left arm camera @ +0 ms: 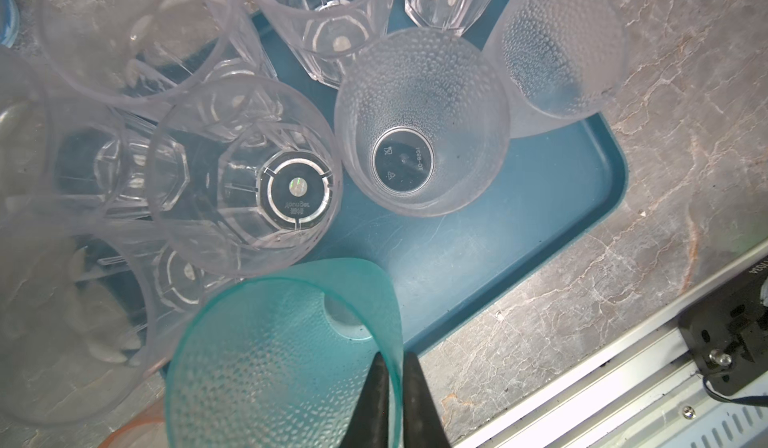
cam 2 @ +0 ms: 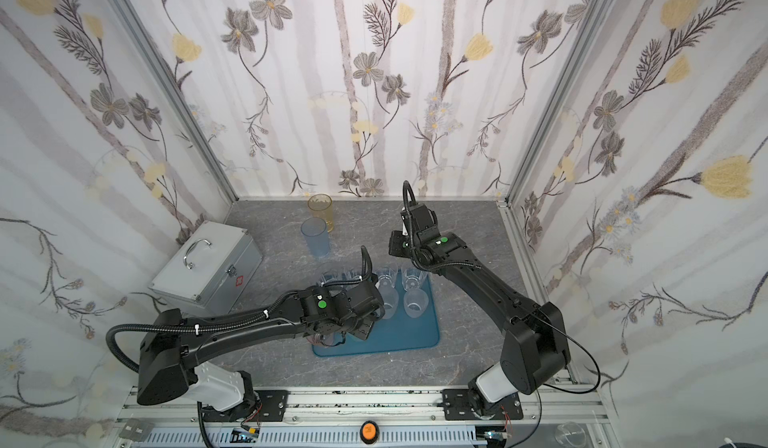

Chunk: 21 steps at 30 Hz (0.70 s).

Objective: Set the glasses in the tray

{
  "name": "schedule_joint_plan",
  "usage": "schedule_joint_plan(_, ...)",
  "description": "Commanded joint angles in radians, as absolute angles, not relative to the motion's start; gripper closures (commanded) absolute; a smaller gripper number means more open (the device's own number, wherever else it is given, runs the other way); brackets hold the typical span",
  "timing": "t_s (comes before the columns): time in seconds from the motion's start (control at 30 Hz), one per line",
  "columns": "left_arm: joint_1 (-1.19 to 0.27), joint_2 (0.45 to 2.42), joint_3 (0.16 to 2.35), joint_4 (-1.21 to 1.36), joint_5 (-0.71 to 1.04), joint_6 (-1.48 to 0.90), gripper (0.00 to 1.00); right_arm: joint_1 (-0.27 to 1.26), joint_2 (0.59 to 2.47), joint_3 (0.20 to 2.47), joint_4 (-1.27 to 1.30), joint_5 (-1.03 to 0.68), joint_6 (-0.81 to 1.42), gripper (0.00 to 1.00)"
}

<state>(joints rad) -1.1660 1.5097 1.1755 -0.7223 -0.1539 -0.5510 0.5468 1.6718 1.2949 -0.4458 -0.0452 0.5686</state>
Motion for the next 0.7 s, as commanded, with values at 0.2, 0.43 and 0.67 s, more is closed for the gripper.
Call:
schedule_joint_plan(0.2,-1.162,1.489,1.157,-0.696,-0.127,-0.543,0.75,0.548,1.691,1.315,-0.423,-0.047,0.581,0.71)
schedule_joint_plan(0.43,-1.143,1.44,1.196,-0.696,-0.118,-0.534,0.65,0.557,1.706,1.313,-0.434,-0.062,0.573,0.71)
schedule_joint_plan(0.67,-1.057,1.388,1.21,-0.696,-0.117,-0.495,0.63,0.586,1.686,1.291,-0.507,-0.054,0.533,0.71)
